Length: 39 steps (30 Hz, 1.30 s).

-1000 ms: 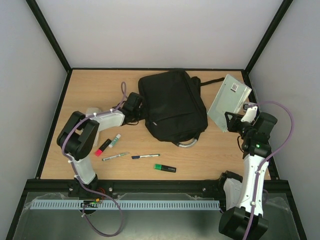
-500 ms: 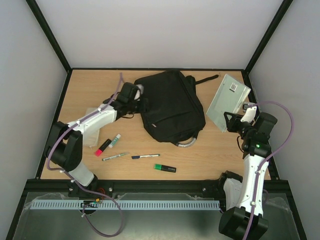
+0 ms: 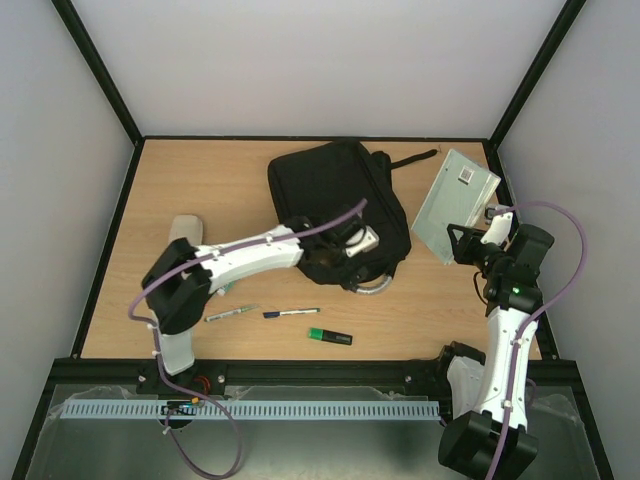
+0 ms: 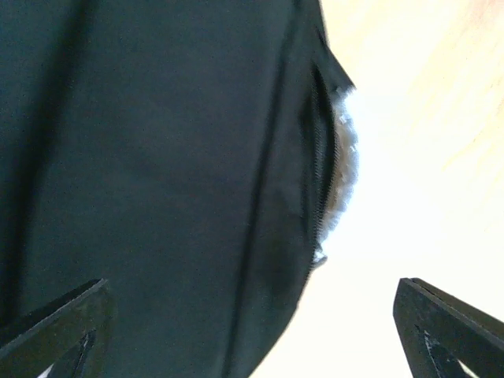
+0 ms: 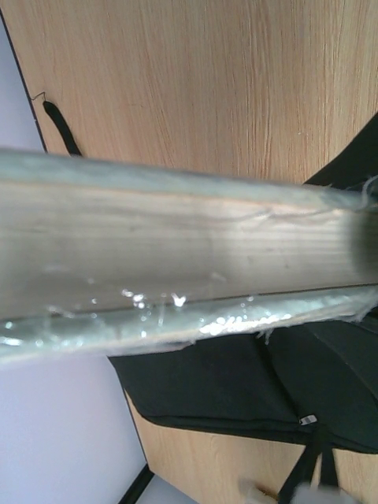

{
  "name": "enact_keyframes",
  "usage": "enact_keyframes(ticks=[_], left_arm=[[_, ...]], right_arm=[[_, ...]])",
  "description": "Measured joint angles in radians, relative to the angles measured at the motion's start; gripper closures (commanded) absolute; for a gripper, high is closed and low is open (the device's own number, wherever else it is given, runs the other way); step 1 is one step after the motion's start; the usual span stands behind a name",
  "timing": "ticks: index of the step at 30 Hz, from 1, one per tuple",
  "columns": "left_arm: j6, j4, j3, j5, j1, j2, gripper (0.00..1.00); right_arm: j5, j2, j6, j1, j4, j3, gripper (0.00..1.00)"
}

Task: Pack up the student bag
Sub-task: Move the student bag to the center of the board, then place the book in the student bag.

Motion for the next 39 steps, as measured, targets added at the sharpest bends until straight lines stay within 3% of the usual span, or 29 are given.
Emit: enact_keyframes(ticks=[6, 12, 20, 31, 37, 39], left_arm=[[0.066, -0.071, 0.071, -0.093, -0.098, 0.150, 0.01], [0.095, -0.083, 0.072, -0.171, -0.105, 0.171, 0.04], [0.115, -0.082, 0.090, -0.156, -0.104, 0.172, 0.30], [0.101, -0.068, 0.150, -0.163, -0.087, 0.250, 0.43], [0.087, -0.063, 0.150, -0.180, -0.080, 0.266, 0.68], [0.085, -0.060, 0.150, -0.185, -0.076, 0.266, 0.86]], right_arm=[[-0.003, 0.000, 0.000, 0.000, 0.000, 0.000, 0.99], [-0.013, 0.000, 0.000, 0.000, 0.000, 0.000, 0.99], [-0.020, 0.000, -0.001, 0.000, 0.000, 0.000, 0.99], [-0.021, 0.001, -0.003, 0.000, 0.000, 0.000, 0.99], [-0.023, 0.002, -0.005, 0.000, 0.000, 0.000, 0.99], [-0.023, 0.002, -0.005, 0.000, 0.000, 0.000, 0.99]])
